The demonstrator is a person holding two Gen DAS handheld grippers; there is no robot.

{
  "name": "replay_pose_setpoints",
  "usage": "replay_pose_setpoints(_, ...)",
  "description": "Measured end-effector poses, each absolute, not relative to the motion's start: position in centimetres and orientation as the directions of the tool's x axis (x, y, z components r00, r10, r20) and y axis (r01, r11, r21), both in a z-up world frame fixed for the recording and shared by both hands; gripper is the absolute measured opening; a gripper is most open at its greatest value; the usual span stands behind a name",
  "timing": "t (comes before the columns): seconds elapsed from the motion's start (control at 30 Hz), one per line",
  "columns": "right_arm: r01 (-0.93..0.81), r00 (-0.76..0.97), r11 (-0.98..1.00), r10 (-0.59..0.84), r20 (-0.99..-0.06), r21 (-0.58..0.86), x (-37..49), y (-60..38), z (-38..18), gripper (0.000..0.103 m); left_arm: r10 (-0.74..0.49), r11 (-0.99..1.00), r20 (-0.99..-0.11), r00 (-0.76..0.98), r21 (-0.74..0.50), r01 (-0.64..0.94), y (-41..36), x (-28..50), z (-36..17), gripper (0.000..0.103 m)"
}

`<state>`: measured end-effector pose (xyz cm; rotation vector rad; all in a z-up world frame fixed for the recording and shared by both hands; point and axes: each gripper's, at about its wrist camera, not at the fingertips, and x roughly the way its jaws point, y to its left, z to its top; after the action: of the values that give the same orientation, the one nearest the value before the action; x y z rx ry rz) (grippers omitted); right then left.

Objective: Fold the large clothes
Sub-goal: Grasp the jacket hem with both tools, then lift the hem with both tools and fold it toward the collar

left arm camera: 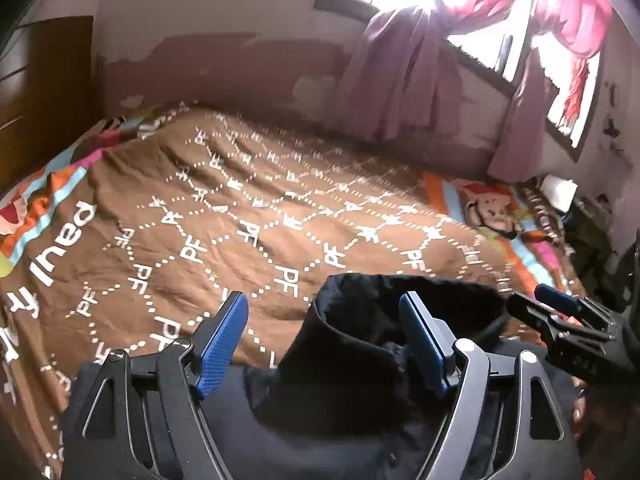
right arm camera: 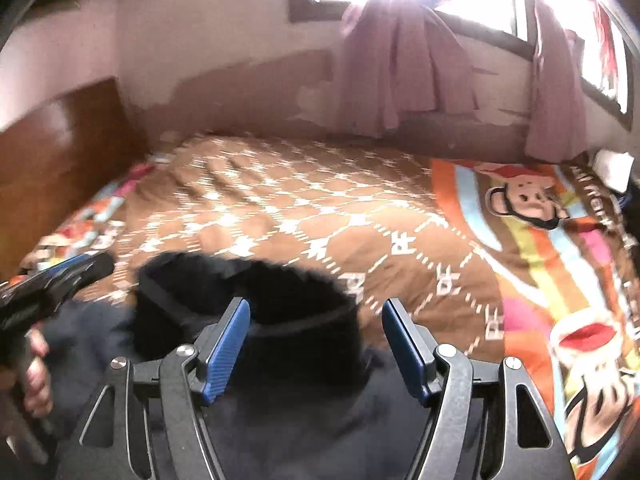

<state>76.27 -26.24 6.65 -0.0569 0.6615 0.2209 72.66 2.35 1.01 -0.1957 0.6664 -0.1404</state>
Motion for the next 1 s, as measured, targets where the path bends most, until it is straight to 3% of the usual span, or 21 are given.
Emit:
replay_pose_setpoints(0.03,-0.210,0.756,0.977,0.176,-0.631,0.022,77.9,-26.1,5.9,0.066,-0.195,0.970,-0.603,0.773,-0.238,0.059,2.4,73.0,0.4,0.064)
replay_pose_setpoints(0.13,-0.191,0.736,0.981,0.165,-0.657,0.033,79.9,-26.0,3.9,0.063,-0.257,0.943,-0.631,0.732,-0.330,0.048,3.4,74.2,-1.7,0.014)
replay_pose_setpoints(0.2,-0.184,0.728,0.982,0.164,-0.666,0.040,80.2,-26.1,2.9,0.034,-0.292,0.926,-0.606,0.740,-0.373,0.060,4.2,73.6,-1.8,0.010)
replay_pose_setpoints(0.27,-0.175,0.743,0.981,0.186,-0.643,0.082,79.6,-26.8,2.7,0.018,-0.304,0.925,-0.587,0.751,-0.370,0.085,4.3,72.8,-1.0,0.006)
replay_pose_setpoints(0.33,-0.187,0.768,0.973,0.232,-0.597,0.138,78.4,-28.0,3.4,0.013,-0.320,0.925,-0.568,0.758,-0.359,0.122,4.5,71.7,0.0,0.004)
replay_pose_setpoints(0.5,-0.294,0.771,0.929,0.369,-0.518,0.225,74.3,-30.7,5.4,0.009,-0.392,0.902,-0.580,0.714,-0.394,0.176,5.8,68.2,1.8,0.003)
replay_pose_setpoints(0.63,-0.385,0.732,0.904,0.422,-0.534,0.187,70.5,-32.1,5.9,0.007,-0.406,0.906,-0.630,0.662,-0.375,0.198,5.7,66.4,1.8,0.003)
replay_pose_setpoints(0.8,-0.437,0.650,0.890,0.412,-0.639,0.130,67.4,-33.2,3.6,0.005,-0.335,0.942,-0.737,0.587,-0.246,0.229,3.6,64.0,-0.9,0.003)
replay_pose_setpoints(1.0,-0.412,0.565,0.910,0.291,-0.772,0.041,66.7,-33.8,-2.9,0.001,-0.216,0.970,-0.784,0.581,-0.105,0.220,2.6,64.3,-4.7,0.003)
